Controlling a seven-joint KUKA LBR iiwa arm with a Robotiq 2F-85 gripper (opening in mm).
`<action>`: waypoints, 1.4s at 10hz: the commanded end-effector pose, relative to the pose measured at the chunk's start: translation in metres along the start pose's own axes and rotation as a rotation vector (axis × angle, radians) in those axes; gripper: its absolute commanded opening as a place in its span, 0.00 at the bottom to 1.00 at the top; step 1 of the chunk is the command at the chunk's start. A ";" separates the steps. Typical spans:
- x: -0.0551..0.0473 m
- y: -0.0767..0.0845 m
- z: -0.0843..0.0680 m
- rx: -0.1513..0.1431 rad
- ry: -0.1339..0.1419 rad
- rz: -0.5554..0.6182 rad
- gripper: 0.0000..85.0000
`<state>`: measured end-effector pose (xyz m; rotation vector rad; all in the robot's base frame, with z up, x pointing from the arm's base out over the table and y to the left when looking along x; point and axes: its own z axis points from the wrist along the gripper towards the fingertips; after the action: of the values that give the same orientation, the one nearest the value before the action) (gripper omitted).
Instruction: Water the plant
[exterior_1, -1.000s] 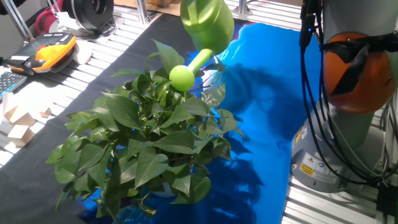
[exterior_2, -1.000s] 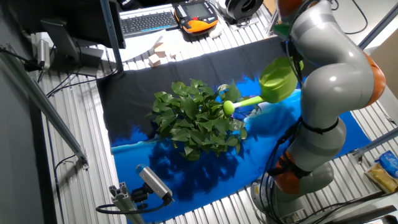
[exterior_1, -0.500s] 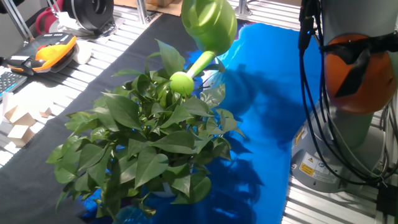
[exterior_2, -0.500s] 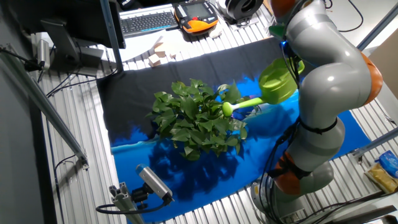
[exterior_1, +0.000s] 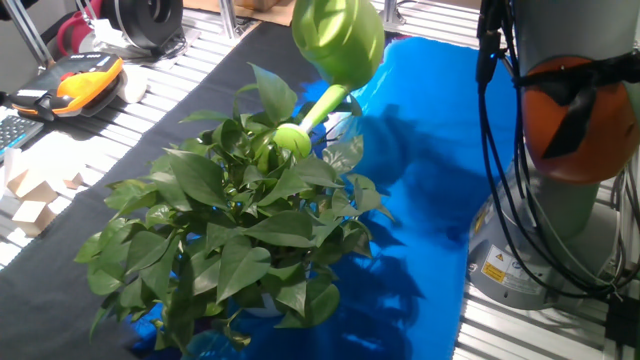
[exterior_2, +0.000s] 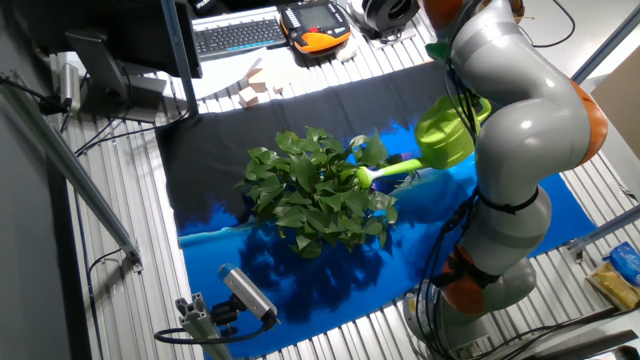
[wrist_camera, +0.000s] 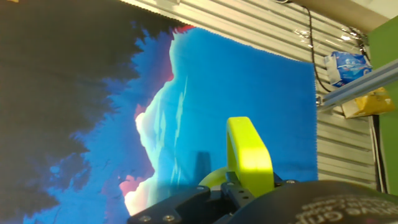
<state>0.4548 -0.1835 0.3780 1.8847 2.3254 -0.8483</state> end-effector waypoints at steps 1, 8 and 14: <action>0.001 0.000 0.000 0.006 -0.003 0.004 0.00; 0.003 -0.002 -0.001 0.028 -0.019 0.007 0.00; 0.003 -0.003 -0.001 0.039 -0.027 0.010 0.00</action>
<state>0.4516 -0.1806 0.3785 1.8853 2.2987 -0.9194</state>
